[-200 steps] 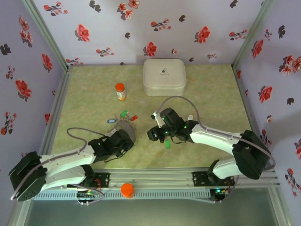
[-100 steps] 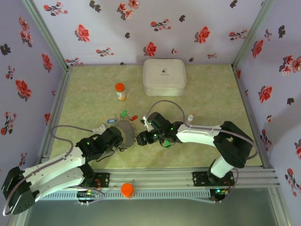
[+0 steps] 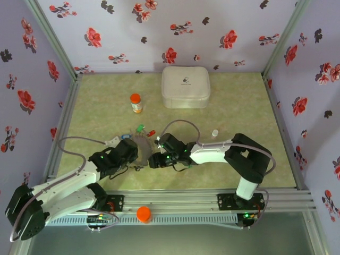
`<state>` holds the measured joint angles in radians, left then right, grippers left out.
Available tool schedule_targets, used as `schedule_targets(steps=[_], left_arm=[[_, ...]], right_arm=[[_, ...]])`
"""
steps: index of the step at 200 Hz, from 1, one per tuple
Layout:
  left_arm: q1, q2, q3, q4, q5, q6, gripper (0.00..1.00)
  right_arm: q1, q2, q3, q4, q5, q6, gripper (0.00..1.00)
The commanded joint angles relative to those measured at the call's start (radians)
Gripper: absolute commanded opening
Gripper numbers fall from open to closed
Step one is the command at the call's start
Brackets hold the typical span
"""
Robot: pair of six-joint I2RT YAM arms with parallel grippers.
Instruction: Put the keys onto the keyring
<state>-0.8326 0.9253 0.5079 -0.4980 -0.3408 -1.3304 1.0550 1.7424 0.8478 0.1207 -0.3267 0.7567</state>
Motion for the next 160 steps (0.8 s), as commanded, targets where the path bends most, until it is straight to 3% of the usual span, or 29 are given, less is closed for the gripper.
schedule_targets(steps=[1,85,160], left_arm=[[0.007,0.017,0.015,-0.005,-0.024,0.029,0.24],[0.007,0.020,0.018,-0.019,-0.018,0.017,0.24],[0.008,0.012,0.030,-0.030,-0.022,0.023,0.24]], right_arm=[[0.011,0.024,0.026,0.037,0.031,0.027,0.46],[0.019,0.054,0.032,0.055,0.067,0.026,0.42],[0.019,0.079,0.054,0.030,0.078,0.007,0.30]])
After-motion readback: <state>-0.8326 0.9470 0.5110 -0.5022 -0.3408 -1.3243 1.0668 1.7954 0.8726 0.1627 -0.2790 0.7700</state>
